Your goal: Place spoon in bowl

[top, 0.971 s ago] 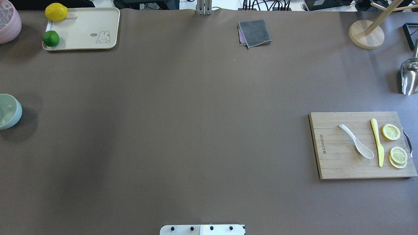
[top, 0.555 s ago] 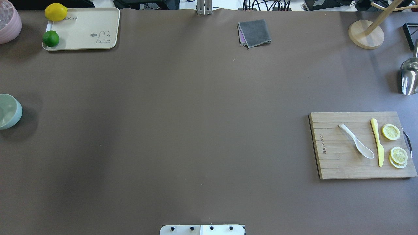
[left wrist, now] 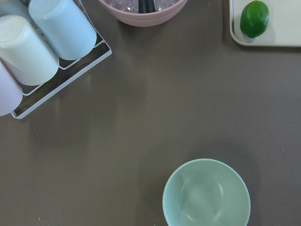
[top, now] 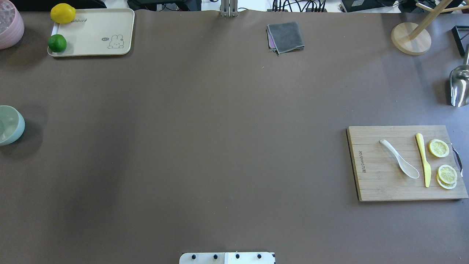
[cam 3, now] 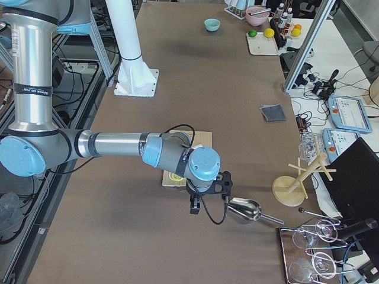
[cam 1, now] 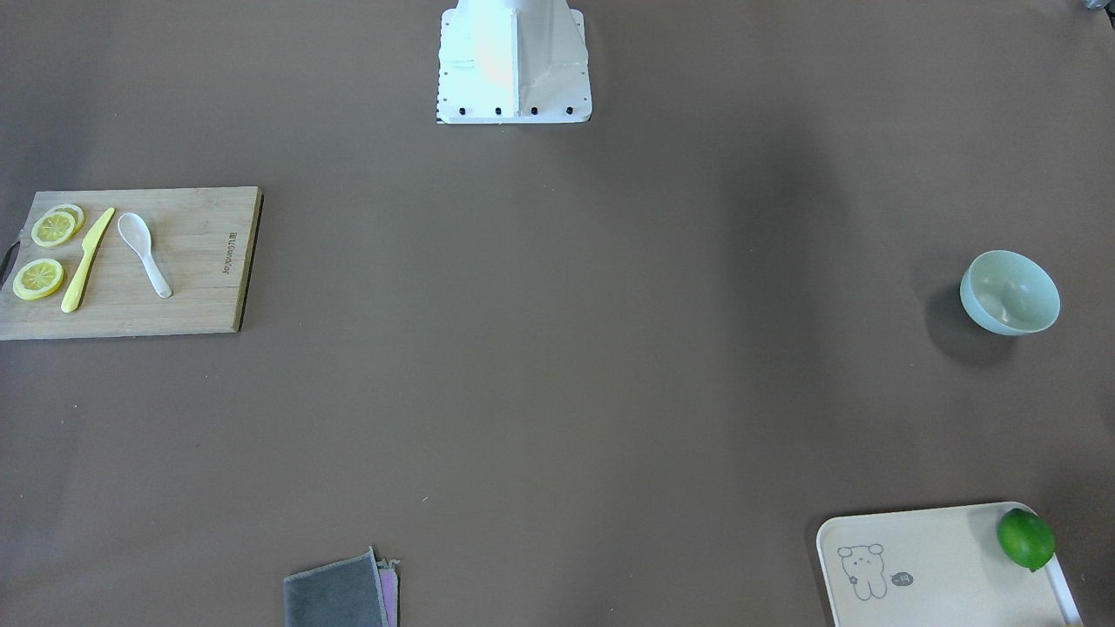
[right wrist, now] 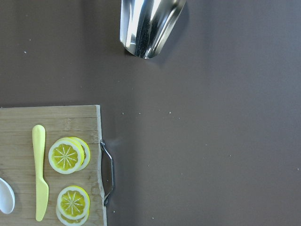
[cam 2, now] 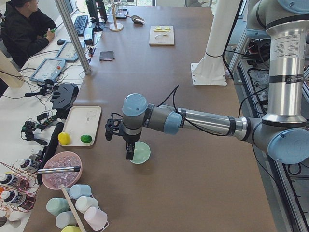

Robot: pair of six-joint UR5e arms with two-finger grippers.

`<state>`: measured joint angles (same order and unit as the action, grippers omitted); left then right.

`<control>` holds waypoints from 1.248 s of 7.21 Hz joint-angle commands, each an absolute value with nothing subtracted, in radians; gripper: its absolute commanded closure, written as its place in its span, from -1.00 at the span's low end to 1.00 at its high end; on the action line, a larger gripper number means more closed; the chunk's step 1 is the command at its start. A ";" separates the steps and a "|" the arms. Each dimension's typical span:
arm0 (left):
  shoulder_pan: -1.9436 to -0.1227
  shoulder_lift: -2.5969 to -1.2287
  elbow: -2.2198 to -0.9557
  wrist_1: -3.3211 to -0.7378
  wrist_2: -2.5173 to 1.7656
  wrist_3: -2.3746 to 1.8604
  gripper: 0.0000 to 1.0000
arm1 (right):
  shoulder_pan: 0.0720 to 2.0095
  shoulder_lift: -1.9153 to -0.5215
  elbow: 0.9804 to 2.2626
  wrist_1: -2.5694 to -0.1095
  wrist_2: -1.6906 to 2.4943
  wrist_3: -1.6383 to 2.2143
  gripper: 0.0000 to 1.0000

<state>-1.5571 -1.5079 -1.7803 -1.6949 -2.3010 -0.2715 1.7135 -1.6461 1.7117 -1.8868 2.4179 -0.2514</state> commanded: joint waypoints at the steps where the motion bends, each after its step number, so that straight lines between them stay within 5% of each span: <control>1: -1.557 -1.508 -1.779 -1.695 -2.301 -0.272 -0.97 | 1.713 -1.646 1.712 -1.887 2.419 -0.252 -1.00; 9: -1.555 -1.512 -1.784 -1.704 -2.303 -0.273 -0.97 | 1.717 -1.634 1.720 -1.887 2.422 -0.250 -1.00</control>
<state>-1.5566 -1.5092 -1.7719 -1.6996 -2.3019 -0.2725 1.7165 -1.6414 1.7137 -1.8868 2.4213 -0.2511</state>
